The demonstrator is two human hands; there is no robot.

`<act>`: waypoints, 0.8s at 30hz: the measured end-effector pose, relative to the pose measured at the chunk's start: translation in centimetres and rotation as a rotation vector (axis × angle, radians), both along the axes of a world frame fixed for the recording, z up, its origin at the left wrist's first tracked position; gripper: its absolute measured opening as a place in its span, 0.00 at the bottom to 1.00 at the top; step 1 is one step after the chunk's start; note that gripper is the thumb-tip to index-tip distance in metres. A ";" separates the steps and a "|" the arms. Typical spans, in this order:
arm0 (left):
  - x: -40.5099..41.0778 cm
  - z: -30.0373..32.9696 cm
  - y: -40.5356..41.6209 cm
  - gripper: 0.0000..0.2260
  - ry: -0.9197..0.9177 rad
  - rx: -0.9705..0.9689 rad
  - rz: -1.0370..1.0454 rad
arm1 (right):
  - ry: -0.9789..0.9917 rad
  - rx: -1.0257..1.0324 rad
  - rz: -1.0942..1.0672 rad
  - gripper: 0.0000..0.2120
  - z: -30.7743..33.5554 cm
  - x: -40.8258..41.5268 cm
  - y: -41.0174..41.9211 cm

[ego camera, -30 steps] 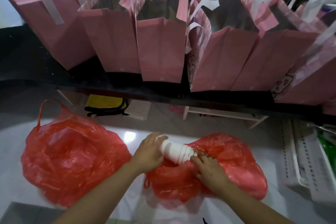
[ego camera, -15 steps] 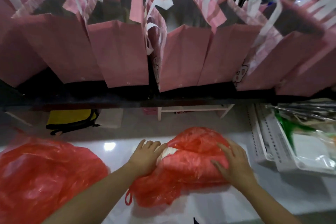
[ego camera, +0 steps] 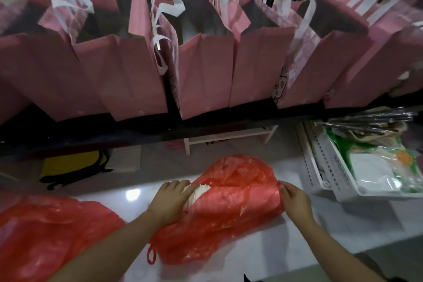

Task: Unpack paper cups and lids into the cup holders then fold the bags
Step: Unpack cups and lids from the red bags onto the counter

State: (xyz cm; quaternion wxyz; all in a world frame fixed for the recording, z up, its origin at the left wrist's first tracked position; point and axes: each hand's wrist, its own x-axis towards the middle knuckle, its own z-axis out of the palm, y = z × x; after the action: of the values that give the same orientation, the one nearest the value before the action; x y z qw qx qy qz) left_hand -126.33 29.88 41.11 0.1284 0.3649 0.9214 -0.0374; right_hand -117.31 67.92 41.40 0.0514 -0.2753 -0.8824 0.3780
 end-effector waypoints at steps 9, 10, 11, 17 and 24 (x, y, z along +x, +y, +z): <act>-0.4 4.4 -6.0 0.46 0.025 0.021 0.263 | -0.044 0.128 -0.047 0.12 2.1 -4.6 1.9; -0.5 5.0 -6.9 0.46 0.036 0.022 0.284 | -0.058 0.150 -0.030 0.13 2.3 -5.0 2.1; -0.4 5.6 -7.8 0.47 0.046 0.024 0.301 | -0.068 0.172 -0.008 0.13 2.5 -5.5 2.2; 0.6 9.0 -12.4 0.46 0.143 0.063 0.362 | -0.186 0.299 0.092 0.15 5.2 -8.0 2.0; 3.1 11.9 -17.5 0.47 0.233 0.022 0.432 | 0.148 0.575 0.317 0.26 8.9 -9.7 -5.1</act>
State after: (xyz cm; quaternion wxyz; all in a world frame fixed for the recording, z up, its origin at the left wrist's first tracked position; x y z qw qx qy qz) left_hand -123.24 12.37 53.05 0.0225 0.1540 0.9870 -0.0410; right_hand -127.02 62.86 50.26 0.1313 -0.0808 -0.9787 0.1357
